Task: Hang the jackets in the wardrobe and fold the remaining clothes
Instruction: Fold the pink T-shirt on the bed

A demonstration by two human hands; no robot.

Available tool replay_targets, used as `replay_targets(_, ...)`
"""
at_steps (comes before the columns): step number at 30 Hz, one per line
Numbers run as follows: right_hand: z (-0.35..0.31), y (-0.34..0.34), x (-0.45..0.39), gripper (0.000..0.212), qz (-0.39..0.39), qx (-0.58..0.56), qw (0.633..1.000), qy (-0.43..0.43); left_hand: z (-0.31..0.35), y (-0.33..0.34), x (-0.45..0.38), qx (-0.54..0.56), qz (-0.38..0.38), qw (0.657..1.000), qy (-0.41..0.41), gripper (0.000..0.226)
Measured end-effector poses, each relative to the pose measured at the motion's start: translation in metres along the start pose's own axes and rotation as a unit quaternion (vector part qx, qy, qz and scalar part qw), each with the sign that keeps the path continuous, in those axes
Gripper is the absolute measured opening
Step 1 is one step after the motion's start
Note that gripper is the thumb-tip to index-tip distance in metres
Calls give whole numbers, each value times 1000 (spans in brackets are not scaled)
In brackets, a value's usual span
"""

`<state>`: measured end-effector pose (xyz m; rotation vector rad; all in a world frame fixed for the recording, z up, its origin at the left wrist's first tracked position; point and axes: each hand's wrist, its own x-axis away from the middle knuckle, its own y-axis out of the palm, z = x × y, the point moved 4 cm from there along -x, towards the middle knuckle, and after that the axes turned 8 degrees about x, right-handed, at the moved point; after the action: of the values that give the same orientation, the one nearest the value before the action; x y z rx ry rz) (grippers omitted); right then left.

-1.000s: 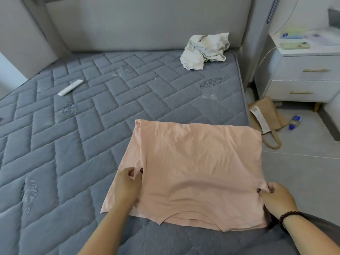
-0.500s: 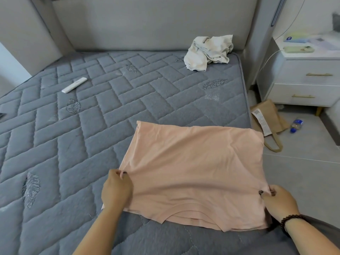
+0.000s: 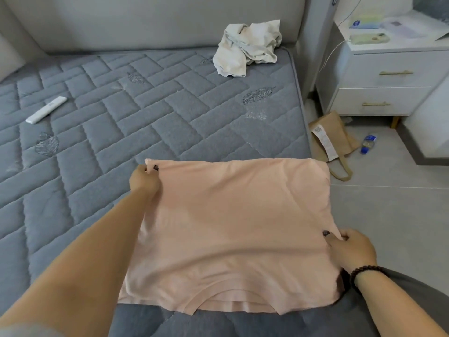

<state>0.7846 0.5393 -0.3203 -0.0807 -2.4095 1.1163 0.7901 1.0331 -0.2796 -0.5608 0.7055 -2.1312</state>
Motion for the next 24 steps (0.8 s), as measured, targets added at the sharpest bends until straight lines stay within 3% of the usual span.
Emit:
replay_targets(3,9,-3,-10,36,-12,7,999,39,-7,4,-4,24,62,997,-33,24)
replay_targets(6,-6,-4,-15,11,-44,-49,998,26,-3,13,0,20,71,996,-48,26)
replay_targets(9,-24,-8,-33,21,-41,-195,980,21,20,27,19,-92,100,990,39,50)
replay_targets(11,-34,-8,-51,34,-48,-231,971,22,37,53,47,-152,41,974,165,60)
replay_targets(14,-44,-4,-80,48,-51,-292,955,27,59,107,103,-170,-117,925,320,54)
replay_targets(17,-53,-1,-103,32,-45,-325,944,20,84,160,146,-194,-224,847,441,51)
replay_targets(20,-56,-1,-123,31,-32,-321,947,3,99,200,159,-224,-268,817,459,52)
replay_targets(24,-52,-6,-144,25,33,-302,953,13,97,224,157,-318,-234,804,444,65)
